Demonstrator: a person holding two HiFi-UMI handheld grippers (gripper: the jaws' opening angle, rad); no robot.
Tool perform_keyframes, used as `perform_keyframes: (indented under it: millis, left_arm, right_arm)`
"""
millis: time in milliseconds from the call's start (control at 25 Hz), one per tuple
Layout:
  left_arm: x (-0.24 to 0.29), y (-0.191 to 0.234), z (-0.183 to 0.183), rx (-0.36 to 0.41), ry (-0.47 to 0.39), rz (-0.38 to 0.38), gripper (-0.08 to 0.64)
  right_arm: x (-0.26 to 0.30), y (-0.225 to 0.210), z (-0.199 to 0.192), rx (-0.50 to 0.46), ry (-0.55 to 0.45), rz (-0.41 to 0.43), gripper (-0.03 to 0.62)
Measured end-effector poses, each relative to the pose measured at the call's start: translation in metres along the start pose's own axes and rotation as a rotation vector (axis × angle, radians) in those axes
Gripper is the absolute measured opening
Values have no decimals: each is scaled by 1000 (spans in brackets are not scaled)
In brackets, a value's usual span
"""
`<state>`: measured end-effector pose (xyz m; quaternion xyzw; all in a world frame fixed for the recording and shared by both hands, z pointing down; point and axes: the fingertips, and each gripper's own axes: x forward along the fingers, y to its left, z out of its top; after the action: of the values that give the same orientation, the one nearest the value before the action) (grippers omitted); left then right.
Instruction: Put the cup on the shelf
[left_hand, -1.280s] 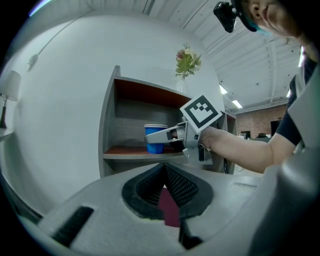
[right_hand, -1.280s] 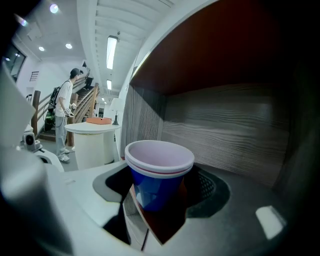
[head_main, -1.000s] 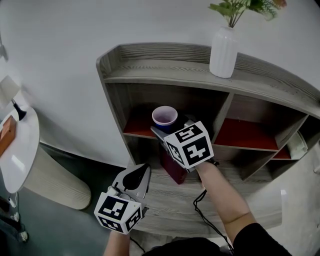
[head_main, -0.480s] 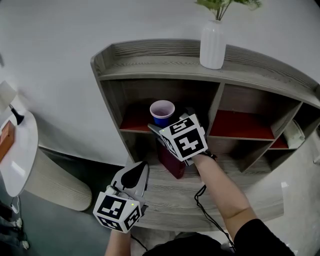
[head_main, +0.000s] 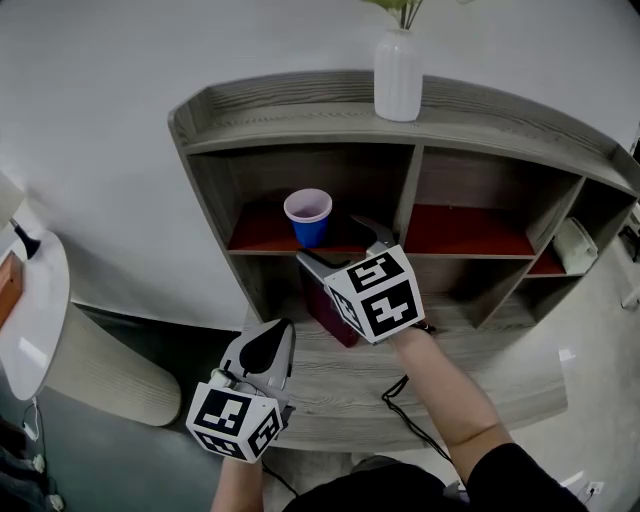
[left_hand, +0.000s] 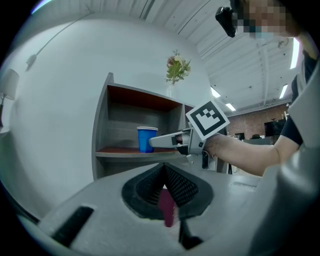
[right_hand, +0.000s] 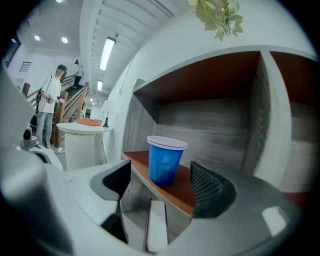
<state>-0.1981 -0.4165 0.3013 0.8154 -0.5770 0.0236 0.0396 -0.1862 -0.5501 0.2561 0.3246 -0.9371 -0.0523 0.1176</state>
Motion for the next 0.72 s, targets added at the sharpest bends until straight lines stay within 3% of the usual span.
perform_keyframes:
  millis: [200, 480, 720]
  left_arm:
    - [-4, -8, -2, -3, -9, -19, -6]
    - [-12, -21, -7, -14, -13, -36, -6]
    - [-14, -29, -16, -20, -3, -50, -6]
  right_arm:
    - [-28, 13, 0, 23, -50, 10, 311]
    - [-59, 35, -11, 87, -66, 77, 285]
    - [-79, 44, -27, 125, -76, 76, 228]
